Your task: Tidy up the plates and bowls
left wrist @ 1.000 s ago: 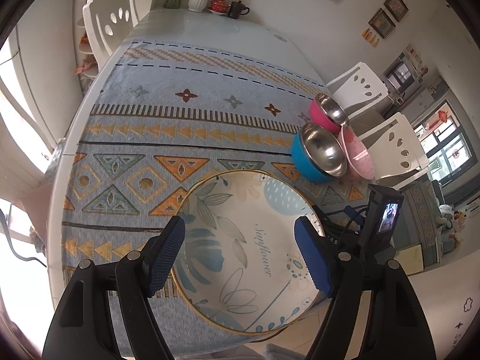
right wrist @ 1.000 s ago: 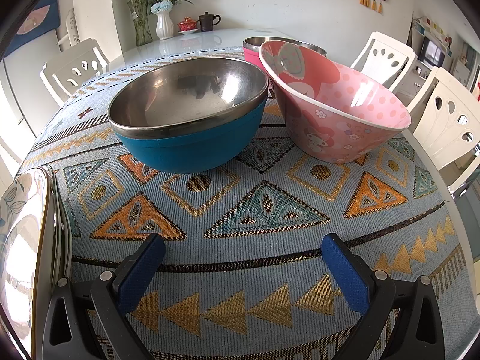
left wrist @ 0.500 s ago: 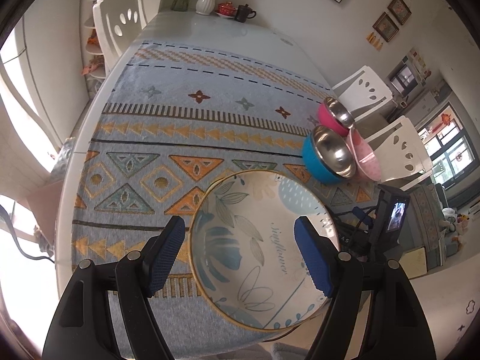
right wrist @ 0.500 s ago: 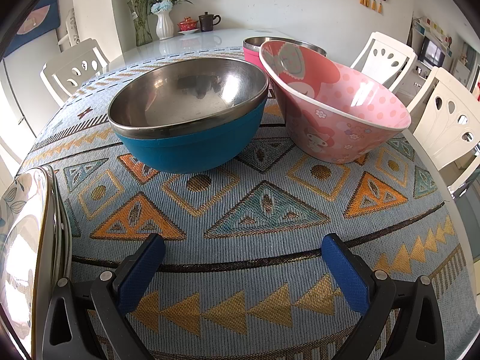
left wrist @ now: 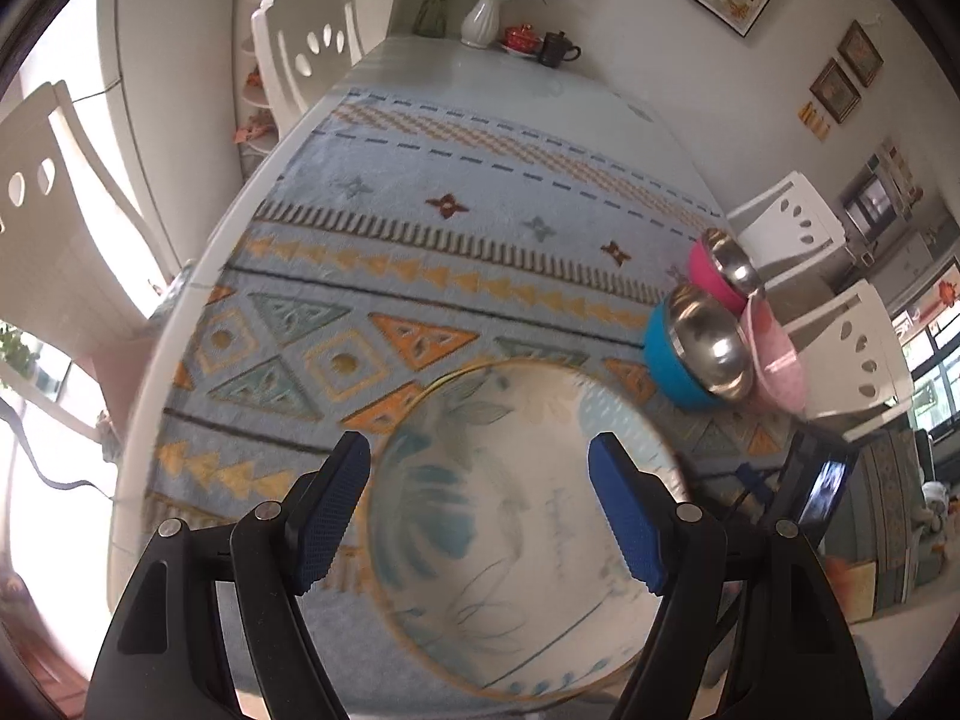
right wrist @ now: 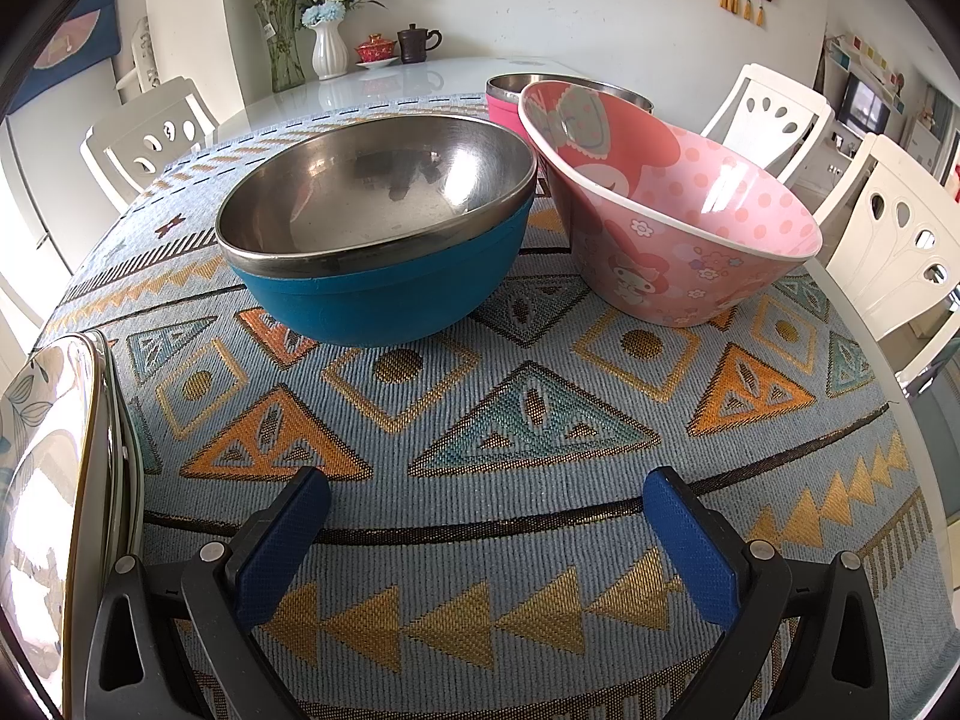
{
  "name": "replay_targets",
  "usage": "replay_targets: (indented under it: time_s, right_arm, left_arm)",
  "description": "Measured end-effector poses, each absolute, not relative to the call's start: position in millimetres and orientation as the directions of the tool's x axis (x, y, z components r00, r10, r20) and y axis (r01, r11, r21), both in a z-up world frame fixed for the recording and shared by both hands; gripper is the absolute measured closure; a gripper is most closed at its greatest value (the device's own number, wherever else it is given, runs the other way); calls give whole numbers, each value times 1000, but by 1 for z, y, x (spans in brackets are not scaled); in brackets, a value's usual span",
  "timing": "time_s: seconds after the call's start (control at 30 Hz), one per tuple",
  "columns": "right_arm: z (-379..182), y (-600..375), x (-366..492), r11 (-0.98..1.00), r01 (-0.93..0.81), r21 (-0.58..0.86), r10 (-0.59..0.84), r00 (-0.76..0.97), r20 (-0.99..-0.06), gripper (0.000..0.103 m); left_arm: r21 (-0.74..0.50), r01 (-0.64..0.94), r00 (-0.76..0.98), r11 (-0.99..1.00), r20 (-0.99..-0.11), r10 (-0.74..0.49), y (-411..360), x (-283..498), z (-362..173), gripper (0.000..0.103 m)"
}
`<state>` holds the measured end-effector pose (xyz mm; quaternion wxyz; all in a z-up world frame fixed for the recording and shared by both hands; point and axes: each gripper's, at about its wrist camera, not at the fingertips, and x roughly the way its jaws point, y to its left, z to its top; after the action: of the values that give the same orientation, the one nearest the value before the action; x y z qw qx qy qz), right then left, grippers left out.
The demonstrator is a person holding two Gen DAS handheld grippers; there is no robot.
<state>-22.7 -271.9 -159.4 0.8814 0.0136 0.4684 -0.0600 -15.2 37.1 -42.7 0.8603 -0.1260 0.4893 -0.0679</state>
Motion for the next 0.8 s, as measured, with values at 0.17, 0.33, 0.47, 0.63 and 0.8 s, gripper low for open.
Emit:
replay_targets:
  time_s: [0.17,0.33,0.47,0.63,0.8]
  right_arm:
    - [-159,-273,-19,993,113,-31,-89,553,-828,0]
    - [-158,-275,-23,993,113,-30,-88,555,-827,0]
    - [-157,-274,-24,993,113,-30,-88,555,-827,0]
    - [-158,-275,-16,1000,16,-17,-23,503,-864,0]
    - [-138,-302,-29,992,45,118,85,456,-886,0]
  left_arm:
    - [-270,-46,518,962,-830,-208,-13,0,-45,29]
    - [-246,-30,467,969,-860,-204,-39,-9,-49,29]
    - [-222,-8,461,975,-866,-194,-45,1,-49,29]
    - [-224,72,488,972,-842,-230,-44,22,-43,29]
    - [-215,160,468,963,-843,-266,-55,63,-47,29]
